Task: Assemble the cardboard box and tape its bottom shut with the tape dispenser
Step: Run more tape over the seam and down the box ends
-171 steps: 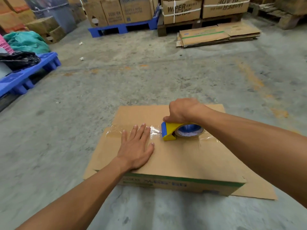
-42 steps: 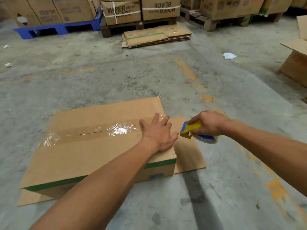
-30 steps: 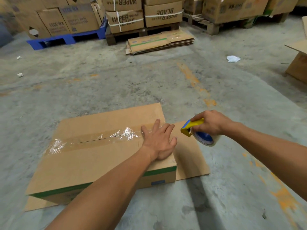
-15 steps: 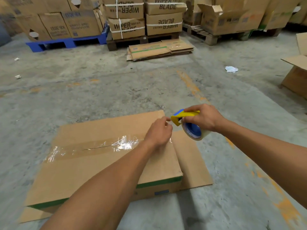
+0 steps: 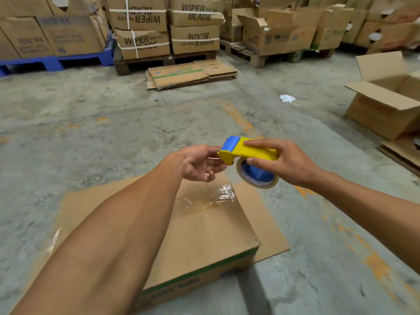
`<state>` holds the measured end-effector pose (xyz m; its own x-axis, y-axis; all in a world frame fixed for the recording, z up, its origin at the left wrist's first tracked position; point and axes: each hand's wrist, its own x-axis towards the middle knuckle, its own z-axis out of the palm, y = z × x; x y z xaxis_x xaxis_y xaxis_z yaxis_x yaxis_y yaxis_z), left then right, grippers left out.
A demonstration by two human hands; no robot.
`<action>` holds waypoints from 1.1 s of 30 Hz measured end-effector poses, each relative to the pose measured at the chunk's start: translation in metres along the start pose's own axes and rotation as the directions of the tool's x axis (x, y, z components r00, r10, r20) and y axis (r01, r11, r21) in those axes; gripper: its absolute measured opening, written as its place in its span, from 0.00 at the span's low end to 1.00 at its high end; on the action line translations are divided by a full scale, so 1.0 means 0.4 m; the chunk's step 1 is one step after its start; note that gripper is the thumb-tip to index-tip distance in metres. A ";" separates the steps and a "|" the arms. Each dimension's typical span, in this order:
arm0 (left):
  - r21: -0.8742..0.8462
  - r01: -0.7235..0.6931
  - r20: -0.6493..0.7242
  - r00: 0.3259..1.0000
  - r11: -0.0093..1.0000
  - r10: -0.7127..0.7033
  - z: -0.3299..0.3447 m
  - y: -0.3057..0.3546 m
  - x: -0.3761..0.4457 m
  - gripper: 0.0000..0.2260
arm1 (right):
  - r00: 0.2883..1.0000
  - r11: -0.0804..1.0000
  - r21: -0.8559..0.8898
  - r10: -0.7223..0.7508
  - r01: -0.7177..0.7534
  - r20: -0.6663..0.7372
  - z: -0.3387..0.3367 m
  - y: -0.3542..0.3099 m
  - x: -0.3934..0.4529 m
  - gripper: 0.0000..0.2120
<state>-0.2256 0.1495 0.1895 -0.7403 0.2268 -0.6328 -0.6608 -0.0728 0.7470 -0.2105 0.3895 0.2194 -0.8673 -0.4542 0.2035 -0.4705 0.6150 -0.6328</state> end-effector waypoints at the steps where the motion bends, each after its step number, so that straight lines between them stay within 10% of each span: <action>1: 0.007 -0.002 0.015 1.000 1.000 0.001 -0.007 -0.002 -0.003 0.07 | 1.000 1.000 0.005 0.002 -0.002 -0.009 0.006 -0.002 -0.007 0.22; 20: 0.765 -0.141 -0.132 0.921 0.628 0.367 -0.069 0.018 0.222 0.10 | 0.949 0.935 -0.180 0.314 -0.306 0.015 0.065 -0.041 -0.199 0.20; 25: 0.842 0.041 -0.388 0.738 0.538 0.552 -0.198 0.103 0.231 0.11 | 0.881 0.881 -0.280 0.439 -0.382 0.179 0.103 -0.039 -0.337 0.24; 33: 0.907 -0.282 0.053 0.813 0.312 0.580 -0.089 0.032 0.157 0.13 | 0.893 0.898 -0.179 0.427 -0.402 0.139 0.115 -0.011 -0.337 0.23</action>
<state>-0.2850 0.1284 0.1522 -0.9786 0.1935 -0.0700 0.1144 0.7942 0.5967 -0.0839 0.4183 0.1602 -0.9532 -0.2328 -0.1928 -0.1031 0.8499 -0.5167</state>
